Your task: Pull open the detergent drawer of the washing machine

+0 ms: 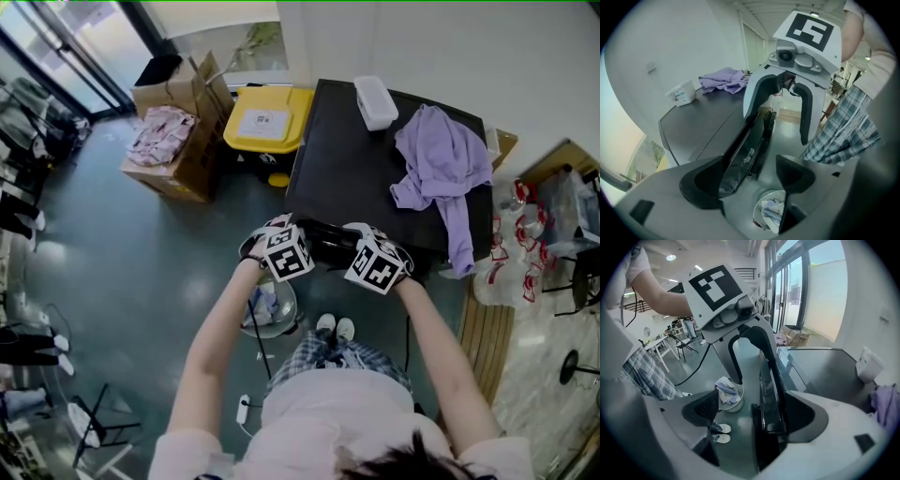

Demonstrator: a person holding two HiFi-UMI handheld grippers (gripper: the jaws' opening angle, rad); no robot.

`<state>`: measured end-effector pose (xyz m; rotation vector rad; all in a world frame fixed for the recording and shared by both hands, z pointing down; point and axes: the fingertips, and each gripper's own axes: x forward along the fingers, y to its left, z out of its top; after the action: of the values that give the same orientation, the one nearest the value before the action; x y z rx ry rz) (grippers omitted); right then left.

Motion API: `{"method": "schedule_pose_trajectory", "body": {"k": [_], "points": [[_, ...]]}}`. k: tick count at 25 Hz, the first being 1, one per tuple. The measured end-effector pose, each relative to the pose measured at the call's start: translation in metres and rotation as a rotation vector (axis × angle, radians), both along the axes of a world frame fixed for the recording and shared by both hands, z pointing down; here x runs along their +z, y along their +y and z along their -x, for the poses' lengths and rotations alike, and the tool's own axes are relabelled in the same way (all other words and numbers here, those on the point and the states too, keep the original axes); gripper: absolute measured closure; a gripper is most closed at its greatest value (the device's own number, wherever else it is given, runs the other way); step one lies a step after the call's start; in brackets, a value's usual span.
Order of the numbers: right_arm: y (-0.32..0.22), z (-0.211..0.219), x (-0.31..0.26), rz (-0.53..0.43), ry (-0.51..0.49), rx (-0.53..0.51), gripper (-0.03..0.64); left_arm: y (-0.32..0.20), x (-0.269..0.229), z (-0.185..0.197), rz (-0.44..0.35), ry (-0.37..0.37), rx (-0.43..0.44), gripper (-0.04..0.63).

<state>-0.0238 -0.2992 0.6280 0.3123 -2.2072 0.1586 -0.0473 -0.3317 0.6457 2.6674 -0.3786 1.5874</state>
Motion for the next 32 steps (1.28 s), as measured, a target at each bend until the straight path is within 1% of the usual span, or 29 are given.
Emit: {"method": "schedule_pose_trajectory", "body": {"k": [4,7,11,15,18,20,22,25,32], "points": [[0.0,0.0,0.001,0.01,0.002,0.004,0.172,0.001,-0.001,-0.001,0.012,-0.009,0.02,0.233],[0.004,-0.001,0.005,0.015,0.024,0.004,0.179,0.003,0.0,0.001,0.012,-0.033,0.041,0.235],[0.001,0.0,0.008,-0.021,0.046,-0.009,0.206,0.003,0.001,0.002,0.002,-0.063,0.07,0.235],[0.0,-0.001,0.01,-0.046,0.088,-0.006,0.233,0.005,0.004,0.003,-0.032,-0.104,0.102,0.235],[-0.002,-0.001,0.013,-0.09,0.135,-0.007,0.254,0.005,0.007,0.005,-0.067,-0.137,0.125,0.236],[-0.005,-0.002,0.015,-0.126,0.169,-0.005,0.281,0.003,0.008,0.005,-0.1,-0.155,0.133,0.242],[-0.009,-0.004,0.016,-0.163,0.198,-0.003,0.314,-0.001,0.008,0.006,-0.145,-0.177,0.133,0.28],[-0.015,-0.006,0.016,-0.211,0.23,0.001,0.362,-0.01,0.007,0.008,-0.219,-0.216,0.13,0.359],[-0.028,-0.008,0.014,-0.32,0.31,0.051,0.458,-0.023,0.005,0.009,-0.384,-0.285,0.137,0.475]]}}
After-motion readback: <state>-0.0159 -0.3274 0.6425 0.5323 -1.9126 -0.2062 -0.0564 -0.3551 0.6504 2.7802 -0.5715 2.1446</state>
